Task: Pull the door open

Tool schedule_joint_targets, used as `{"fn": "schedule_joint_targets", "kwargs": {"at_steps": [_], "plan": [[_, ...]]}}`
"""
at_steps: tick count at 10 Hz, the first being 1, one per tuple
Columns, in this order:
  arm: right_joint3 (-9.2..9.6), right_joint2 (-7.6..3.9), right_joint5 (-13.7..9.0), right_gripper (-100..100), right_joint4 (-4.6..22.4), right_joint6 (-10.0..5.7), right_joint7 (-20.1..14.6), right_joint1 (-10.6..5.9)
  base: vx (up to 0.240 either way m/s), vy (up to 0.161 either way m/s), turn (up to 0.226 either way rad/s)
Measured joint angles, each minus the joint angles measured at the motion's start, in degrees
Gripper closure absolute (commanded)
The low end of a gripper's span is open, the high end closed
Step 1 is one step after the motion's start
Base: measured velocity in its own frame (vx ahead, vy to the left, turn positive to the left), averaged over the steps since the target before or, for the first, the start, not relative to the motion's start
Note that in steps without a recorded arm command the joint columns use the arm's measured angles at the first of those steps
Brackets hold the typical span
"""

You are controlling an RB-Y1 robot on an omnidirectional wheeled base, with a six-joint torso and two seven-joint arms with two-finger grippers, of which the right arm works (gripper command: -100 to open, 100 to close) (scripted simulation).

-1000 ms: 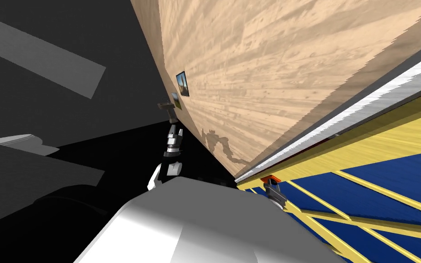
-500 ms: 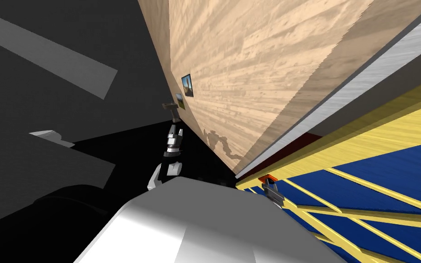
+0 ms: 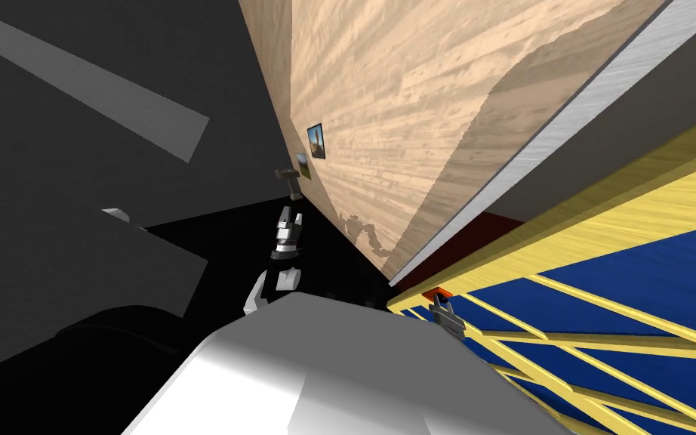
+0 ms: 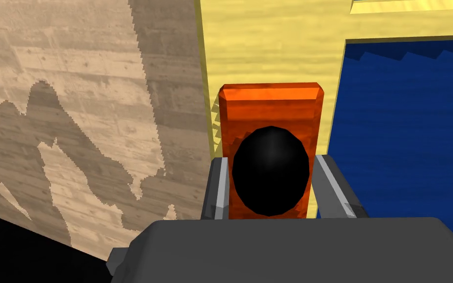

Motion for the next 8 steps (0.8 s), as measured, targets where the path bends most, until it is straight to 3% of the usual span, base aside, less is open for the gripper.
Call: {"fn": "schedule_joint_targets", "kwargs": {"at_steps": [3, 7, 8], "plan": [[1.54, -0.51, 1.03, 100, -0.56, -0.54, -0.49, 0.57, -0.187, -0.015, 0.049], [5.26, -1.71, 3.69, 100, -1.21, -3.15, -1.9, 1.62, -0.251, -0.028, 0.054], [6.07, -1.98, 4.27, 100, -1.26, -3.72, -2.19, 1.91, -0.097, 0.006, 0.01]]}}
